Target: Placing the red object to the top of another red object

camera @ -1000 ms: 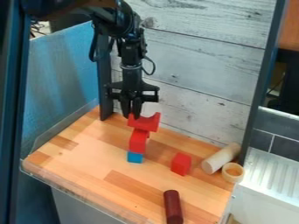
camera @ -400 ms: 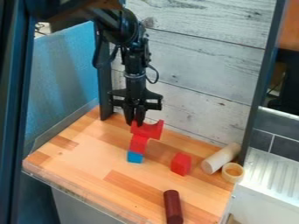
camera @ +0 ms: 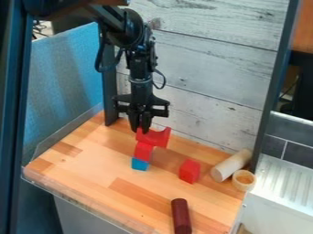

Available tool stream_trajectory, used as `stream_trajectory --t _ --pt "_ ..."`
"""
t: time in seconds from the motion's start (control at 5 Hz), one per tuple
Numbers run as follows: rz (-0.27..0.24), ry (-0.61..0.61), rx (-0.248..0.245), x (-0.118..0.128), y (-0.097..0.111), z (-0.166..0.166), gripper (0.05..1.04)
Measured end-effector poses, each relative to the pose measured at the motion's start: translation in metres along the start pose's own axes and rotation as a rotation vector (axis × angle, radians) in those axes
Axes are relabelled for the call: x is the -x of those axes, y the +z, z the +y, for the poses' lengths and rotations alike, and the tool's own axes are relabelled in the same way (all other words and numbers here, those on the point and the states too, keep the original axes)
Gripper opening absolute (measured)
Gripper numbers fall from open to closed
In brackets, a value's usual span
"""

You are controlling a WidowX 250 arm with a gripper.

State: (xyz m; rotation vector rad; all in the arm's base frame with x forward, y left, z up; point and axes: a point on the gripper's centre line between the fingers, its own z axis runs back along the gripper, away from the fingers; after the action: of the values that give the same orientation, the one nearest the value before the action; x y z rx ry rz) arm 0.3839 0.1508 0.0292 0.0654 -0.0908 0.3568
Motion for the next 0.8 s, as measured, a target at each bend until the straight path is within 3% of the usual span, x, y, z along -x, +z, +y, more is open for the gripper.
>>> stream_trajectory --t 0.8 --pt "0.02 -0.011 -0.001 -0.001 0.007 0.011 0.182"
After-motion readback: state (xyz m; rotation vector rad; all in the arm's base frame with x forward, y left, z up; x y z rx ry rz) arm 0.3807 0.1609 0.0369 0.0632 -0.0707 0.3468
